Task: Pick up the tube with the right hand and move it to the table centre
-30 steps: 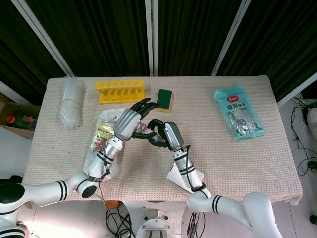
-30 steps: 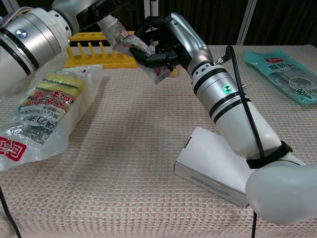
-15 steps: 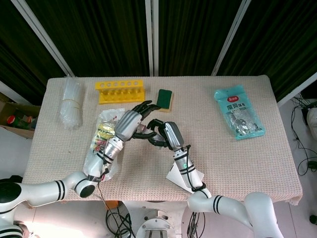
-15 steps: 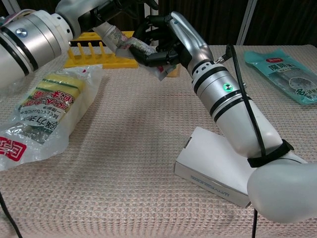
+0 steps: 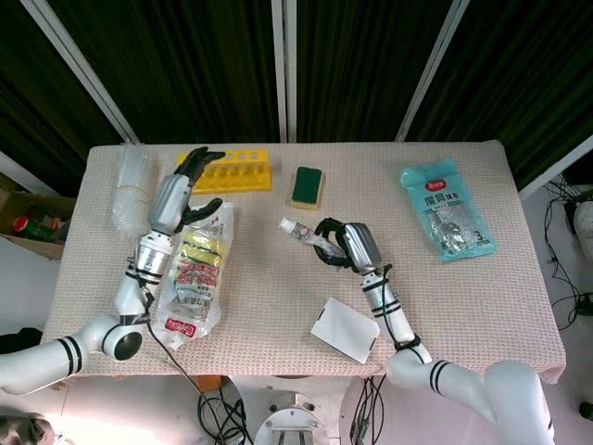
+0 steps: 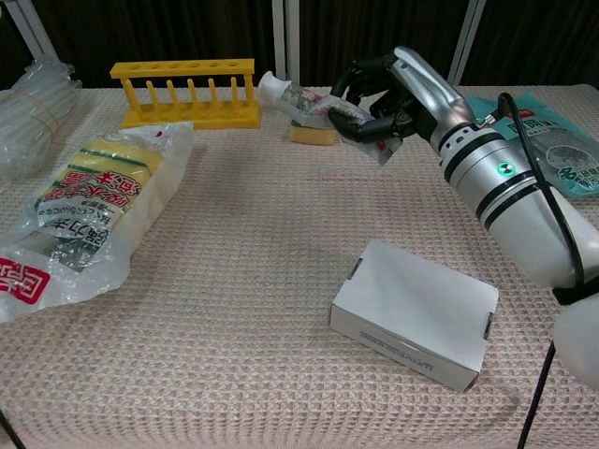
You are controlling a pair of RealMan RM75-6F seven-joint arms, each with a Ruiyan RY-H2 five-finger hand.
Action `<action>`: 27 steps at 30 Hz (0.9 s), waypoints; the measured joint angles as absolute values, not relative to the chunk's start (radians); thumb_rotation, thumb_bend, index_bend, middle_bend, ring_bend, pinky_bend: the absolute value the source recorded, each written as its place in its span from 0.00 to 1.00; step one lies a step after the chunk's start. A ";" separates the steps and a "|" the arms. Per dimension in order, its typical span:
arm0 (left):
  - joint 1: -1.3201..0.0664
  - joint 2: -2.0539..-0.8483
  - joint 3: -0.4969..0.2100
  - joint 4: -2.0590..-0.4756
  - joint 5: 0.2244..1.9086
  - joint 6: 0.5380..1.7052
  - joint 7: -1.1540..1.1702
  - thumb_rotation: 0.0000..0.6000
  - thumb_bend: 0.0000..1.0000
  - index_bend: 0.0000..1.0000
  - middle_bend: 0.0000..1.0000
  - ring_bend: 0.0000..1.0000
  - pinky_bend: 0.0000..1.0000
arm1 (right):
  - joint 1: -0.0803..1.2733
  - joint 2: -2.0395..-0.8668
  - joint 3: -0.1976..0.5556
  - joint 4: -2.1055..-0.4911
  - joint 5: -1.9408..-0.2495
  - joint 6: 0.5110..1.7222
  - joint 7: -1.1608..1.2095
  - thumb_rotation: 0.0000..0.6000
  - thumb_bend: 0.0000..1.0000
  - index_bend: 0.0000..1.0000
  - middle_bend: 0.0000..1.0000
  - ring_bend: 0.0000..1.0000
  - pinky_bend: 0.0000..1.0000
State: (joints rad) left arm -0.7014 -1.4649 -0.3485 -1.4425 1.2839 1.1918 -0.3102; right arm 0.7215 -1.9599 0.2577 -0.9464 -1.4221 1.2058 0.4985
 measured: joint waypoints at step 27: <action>-0.369 -1.150 -0.096 -1.582 1.359 1.385 0.032 0.00 0.00 0.16 0.16 0.09 0.19 | 0.271 -1.194 0.089 -1.636 -1.191 1.419 -0.242 1.00 0.00 0.00 0.00 0.00 0.00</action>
State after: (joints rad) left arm -0.3692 -1.1495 -0.0963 -1.5820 1.3589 1.3854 0.0325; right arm 0.2712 -1.1936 0.0893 -1.6361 -1.1912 1.4186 -0.2421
